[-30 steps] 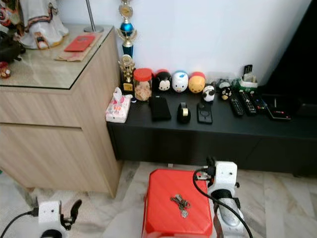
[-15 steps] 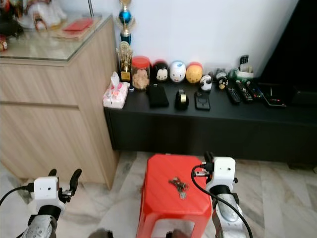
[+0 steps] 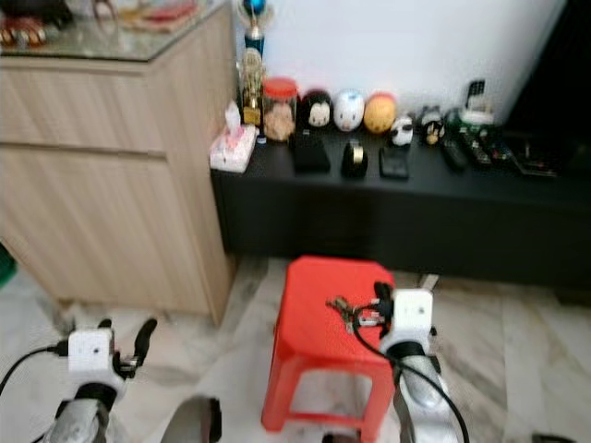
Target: Hang keys on a hook
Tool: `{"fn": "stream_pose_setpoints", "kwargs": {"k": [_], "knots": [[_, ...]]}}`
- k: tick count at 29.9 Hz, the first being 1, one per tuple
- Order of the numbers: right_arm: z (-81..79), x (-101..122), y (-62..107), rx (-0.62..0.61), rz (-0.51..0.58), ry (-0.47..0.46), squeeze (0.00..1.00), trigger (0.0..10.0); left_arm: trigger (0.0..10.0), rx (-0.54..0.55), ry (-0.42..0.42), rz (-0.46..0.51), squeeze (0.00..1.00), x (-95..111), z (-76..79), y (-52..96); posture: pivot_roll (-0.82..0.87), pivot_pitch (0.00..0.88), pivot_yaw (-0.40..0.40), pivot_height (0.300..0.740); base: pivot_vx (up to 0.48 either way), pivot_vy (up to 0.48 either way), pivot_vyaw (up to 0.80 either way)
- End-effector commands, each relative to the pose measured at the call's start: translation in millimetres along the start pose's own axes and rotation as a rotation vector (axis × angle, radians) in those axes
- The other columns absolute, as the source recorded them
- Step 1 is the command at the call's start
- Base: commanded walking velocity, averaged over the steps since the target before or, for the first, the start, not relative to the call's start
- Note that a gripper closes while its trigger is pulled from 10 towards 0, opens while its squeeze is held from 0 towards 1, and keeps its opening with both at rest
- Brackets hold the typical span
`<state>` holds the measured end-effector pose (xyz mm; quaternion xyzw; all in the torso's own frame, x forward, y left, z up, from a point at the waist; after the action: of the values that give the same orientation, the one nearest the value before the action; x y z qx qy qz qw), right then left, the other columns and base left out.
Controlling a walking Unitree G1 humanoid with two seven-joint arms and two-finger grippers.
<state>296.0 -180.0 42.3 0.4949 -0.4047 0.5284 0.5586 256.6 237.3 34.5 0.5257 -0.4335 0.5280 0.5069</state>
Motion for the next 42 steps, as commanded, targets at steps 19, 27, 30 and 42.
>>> {"fn": "stream_pose_setpoints", "kwargs": {"k": [19, 27, 30, 42], "knots": [[0.1, 3.7, -5.0, -0.005, 0.000, -0.008, 0.00, 10.0, 10.0, -0.029, -0.001, -0.013, 0.00, 5.9, 2.9, -10.0, 0.03, 0.000, -0.068, 0.625, 0.273, 0.000, 0.17], [0.7, -0.5, -6.9, -0.027, -0.027, -0.015, 0.00, 10.0, 10.0, -0.036, -0.002, -0.017, 0.00, 5.2, 4.4, -10.3, 0.03, 0.000, -0.071, 0.625, 0.359, 0.000, 0.00], [2.0, -2.9, -6.4, -0.036, -0.038, -0.017, 0.00, 10.0, 10.0, -0.037, -0.003, -0.017, 0.00, 5.3, 4.6, -10.3, 0.03, 0.000, -0.070, 0.625, 0.355, 0.000, 0.00], [1.9, -2.7, -5.2, -0.037, -0.033, -0.028, 0.00, 10.0, 10.0, -0.037, 0.000, -0.019, 0.00, 4.4, 4.1, -9.4, 0.03, 0.000, -0.069, 0.625, 0.023, 0.000, 0.00]]}}
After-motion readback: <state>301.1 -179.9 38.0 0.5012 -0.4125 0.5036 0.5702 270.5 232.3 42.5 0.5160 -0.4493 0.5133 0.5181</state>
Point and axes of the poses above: a point about 5 cm out from each wrist's last joint towards the gripper, its own y axis pointing back from the gripper into the wrist, its own x axis along the axis of the wrist's last joint, z = x × y, the point moved 3 cm from there along -y, pointing out of the wrist towards the gripper, and after that the axes turned 11 degrees about y, right-handed, at the moved point
